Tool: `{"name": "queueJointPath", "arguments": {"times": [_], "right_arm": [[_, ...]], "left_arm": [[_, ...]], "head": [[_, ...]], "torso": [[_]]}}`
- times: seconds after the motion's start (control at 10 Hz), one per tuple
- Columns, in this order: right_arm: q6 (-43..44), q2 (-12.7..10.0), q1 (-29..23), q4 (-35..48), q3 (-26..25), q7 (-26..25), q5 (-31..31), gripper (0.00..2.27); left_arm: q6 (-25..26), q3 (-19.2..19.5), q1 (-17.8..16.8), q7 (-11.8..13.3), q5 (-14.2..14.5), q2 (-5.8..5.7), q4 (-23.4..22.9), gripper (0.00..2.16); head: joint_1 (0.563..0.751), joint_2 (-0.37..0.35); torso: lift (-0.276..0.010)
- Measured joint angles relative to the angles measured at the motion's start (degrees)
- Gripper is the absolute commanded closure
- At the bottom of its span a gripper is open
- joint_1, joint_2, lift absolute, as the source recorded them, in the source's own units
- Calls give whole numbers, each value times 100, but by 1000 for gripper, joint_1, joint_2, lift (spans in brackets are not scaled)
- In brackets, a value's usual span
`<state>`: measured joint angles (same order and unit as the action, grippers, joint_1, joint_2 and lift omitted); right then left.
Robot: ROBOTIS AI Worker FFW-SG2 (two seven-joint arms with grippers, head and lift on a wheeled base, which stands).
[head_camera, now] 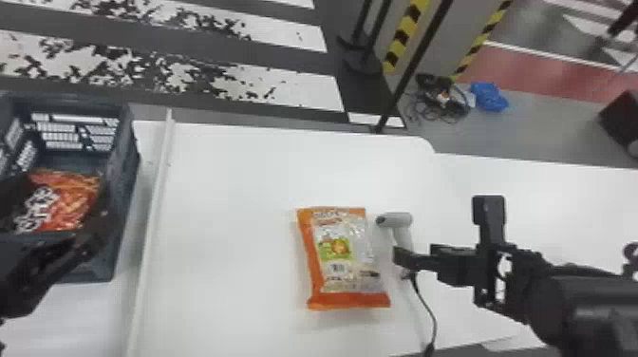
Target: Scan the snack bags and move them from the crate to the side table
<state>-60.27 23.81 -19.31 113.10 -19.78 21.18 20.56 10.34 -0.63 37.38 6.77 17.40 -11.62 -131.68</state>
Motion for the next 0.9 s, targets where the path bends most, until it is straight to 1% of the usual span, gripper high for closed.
{"name": "queueJointPath", "arguments": {"times": [0.2,0.5,0.8,0.9], "right_arm": [[290,141,317,-600,105,61,-8,66],[783,278,730,-1423,281,116,-56,66],[890,302,992,-1839,470,183,-41,66],[930,287,1040,-1950,559,185,-38,178]], "left_arm": [[1,10,-6,-6,-7,-11,-28,87],[43,18,-62,-39,-43,-13,6,87],[96,66,-119,-62,-44,-15,-3,87],[114,70,-140,-62,-43,-15,-4,87]], "head": [[695,-310],[695,-324],[695,-310],[695,-302]], "torso": [[-87],[-87],[-87],[-87]]}}
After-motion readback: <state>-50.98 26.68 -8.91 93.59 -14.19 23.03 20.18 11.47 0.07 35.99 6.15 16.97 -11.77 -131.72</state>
